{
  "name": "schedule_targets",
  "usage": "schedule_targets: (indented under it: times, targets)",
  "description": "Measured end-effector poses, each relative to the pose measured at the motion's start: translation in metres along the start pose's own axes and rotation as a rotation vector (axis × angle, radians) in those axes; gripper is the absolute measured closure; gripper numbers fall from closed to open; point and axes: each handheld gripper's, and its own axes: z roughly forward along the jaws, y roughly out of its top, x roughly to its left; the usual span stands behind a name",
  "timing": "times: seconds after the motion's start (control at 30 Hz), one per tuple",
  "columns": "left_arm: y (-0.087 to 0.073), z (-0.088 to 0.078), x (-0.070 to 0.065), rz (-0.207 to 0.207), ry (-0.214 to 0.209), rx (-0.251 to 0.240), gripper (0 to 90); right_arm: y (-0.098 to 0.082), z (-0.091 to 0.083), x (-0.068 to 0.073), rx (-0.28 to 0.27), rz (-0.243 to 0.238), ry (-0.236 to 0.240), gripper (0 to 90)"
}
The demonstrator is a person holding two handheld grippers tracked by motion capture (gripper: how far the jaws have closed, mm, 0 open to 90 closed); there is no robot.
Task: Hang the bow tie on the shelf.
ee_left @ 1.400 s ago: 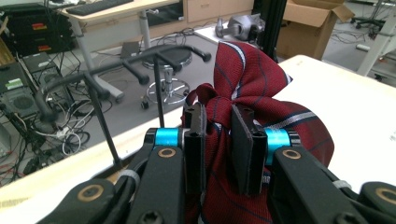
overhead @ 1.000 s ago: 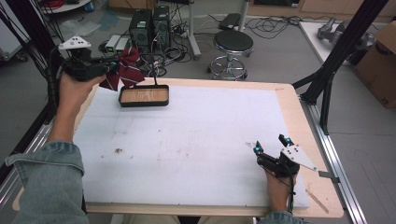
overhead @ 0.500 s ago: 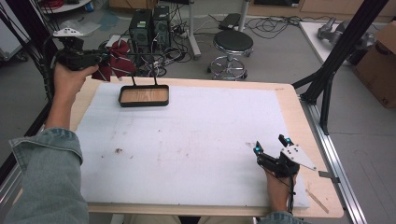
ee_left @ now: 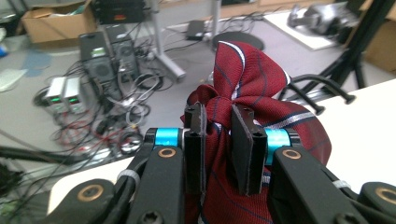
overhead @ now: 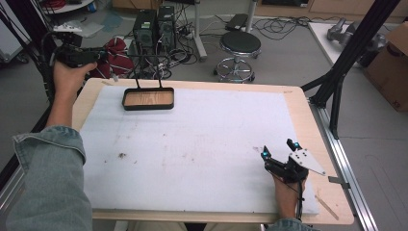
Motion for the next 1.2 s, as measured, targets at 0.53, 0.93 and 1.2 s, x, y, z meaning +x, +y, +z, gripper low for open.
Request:
schedule_targets:
  times: [0.53,0.93,1.2]
  targets:
    - [0.009,0.016,-0.010,0.000,-0.073,-0.012,75.7,0.000,0.000,0.000,0.003,0.003,0.006,10.4]
    - [0.024,0.017,-0.019,0.018,-0.089,-0.027,75.6,0.000,0.001,0.000,0.005,0.001,0.010,10.4]
    - [0.027,0.019,-0.021,0.027,-0.069,-0.041,75.7,0.000,0.001,0.000,0.009,0.004,0.011,10.4]
